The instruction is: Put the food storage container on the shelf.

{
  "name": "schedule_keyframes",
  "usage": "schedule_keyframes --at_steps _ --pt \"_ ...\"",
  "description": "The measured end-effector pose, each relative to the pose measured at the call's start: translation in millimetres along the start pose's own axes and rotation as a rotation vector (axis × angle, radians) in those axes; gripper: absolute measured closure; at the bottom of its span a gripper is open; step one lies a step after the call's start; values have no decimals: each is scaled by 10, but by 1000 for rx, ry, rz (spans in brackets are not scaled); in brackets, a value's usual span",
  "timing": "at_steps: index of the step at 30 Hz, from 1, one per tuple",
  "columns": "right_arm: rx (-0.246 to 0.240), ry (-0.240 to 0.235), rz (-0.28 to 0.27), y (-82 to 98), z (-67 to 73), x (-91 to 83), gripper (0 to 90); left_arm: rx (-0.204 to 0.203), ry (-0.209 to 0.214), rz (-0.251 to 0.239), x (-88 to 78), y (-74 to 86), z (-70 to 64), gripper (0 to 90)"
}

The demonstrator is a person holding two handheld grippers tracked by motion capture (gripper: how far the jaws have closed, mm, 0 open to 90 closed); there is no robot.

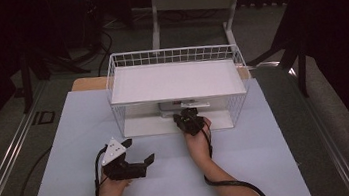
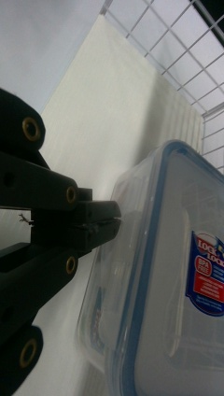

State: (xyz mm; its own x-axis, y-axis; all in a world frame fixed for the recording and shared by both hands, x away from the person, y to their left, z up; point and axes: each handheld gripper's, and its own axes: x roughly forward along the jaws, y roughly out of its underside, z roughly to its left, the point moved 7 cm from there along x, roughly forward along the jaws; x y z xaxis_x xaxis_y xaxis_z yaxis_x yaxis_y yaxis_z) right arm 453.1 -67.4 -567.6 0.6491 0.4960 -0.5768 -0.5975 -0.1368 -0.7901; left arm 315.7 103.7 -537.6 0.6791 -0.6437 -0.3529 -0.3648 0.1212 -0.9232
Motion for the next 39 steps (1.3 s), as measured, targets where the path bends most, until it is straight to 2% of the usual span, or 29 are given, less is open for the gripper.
schedule_keyframes --at_steps 5,7,8,10,12,14,16,18,20,22,24,25,26,27,29,31,36,39 --pt "-7 -27 -2 -3 71 -86 895 -5 0 -3 -6 -12 -3 24" --pt "-44 -24 -21 0 94 -120 879 9 -6 -12 -14 -24 -15 25" --pt "-61 -29 -19 17 116 -155 877 9 -1 -12 -14 -30 -25 25" --pt "-49 -52 -17 44 167 -240 861 5 6 -17 -15 -37 -44 25" --pt "-62 -67 -28 66 194 -328 846 10 10 -15 -13 -40 -62 25" --pt "-71 -84 -27 93 215 -400 795 17 10 -8 -6 -37 -76 25" --pt "-82 -83 -31 106 216 -474 688 24 15 -10 -4 -42 -89 25" --pt "-99 -76 -54 102 206 -564 569 32 18 -4 -4 -50 -105 24" --pt "-97 -83 -81 93 190 -658 447 43 23 -6 -9 -64 -118 24" --pt "-89 -107 -91 95 174 -745 380 53 31 -8 -11 -77 -134 25" --pt "-88 -151 -89 114 173 -816 278 57 43 -4 -7 -85 -157 24" --pt "-88 -151 -89 114 173 -816 278 57 43 -4 -7 -85 -157 24" --pt "-93 -165 -91 127 175 -852 260 66 62 -3 -13 -96 -198 24" --pt "-90 -199 -102 152 195 -933 191 77 64 2 -17 -101 -217 25" --pt "-84 -217 -107 172 217 -1009 185 90 81 7 -28 -122 -262 25" --pt "-106 -212 -102 192 219 -1061 168 95 97 14 -42 -152 -296 24" --pt "-137 -248 -99 235 189 -1181 166 70 135 7 -111 -239 -324 24" --pt "-157 -248 -102 261 150 -1236 168 66 152 21 -165 -258 -321 24"
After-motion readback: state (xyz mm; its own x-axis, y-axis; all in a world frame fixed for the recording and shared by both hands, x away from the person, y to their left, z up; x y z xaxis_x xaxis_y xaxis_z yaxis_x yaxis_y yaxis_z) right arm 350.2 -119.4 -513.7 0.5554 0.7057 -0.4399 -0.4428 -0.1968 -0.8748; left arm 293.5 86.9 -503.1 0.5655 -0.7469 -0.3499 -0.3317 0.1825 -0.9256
